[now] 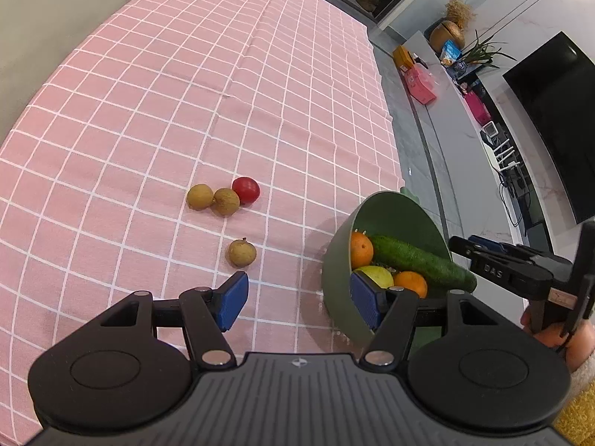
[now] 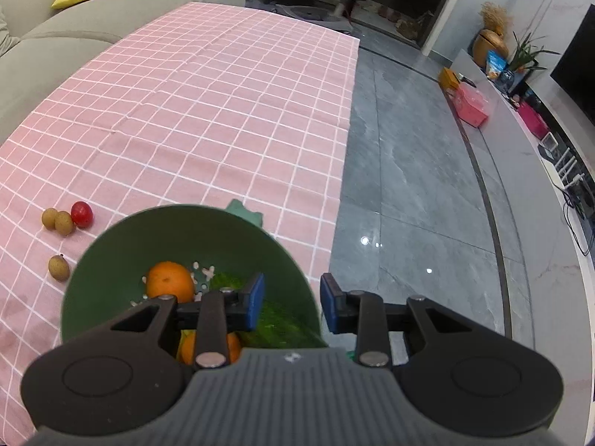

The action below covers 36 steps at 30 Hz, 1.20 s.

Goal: Organize fruits
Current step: 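Move both tools back over the small brown fruits and tomato, then grasp a small brown fruit with the left tool while the right tool grasps another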

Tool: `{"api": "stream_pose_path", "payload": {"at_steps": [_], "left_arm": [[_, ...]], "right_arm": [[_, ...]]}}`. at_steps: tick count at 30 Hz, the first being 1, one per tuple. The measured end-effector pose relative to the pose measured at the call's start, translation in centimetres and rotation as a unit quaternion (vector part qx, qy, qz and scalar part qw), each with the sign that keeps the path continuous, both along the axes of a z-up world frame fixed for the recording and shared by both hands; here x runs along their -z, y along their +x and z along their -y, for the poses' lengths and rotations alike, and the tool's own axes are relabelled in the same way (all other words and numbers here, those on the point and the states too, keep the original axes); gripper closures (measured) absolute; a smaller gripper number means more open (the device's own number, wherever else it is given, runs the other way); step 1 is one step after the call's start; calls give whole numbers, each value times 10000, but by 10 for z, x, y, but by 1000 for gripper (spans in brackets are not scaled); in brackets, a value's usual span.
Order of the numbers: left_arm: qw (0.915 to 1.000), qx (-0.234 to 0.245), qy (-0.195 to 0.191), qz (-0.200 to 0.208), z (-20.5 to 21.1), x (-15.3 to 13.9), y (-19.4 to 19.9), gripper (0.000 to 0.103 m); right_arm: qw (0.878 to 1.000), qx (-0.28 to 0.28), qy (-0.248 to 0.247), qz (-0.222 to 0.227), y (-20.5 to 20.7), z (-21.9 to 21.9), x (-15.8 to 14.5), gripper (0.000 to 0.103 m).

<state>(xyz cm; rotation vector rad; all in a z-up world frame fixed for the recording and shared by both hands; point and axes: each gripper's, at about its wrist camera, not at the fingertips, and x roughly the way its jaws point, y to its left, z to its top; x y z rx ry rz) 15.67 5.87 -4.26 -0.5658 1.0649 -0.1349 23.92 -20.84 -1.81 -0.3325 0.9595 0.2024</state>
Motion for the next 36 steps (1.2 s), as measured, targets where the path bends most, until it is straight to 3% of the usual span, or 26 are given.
{"api": "stream_pose_path", "payload": {"at_steps": [5,13,20,28,36], "left_arm": [[9998,31,-87,188,-9,3,1,32],[9982,134,410,415,-21,10,0,34],[9936,302,964,515,-29,20,3,44],[9738,921,1894,855,-29,26,7,58],[9709,1177,1929,792,-28,43,22,65]], "right_arm": [[9981,-81,609,-59,-12,-2,-7,73],[9845,-764,1565,-199,-27,-45,-13,73],[9768,-1406,1604,-206,-30,-97,-2,73],[9709,-1724,1620,-362,-40,-138,31,73],[9725,-1981,1177,-337,-50,-169,61,74]]}}
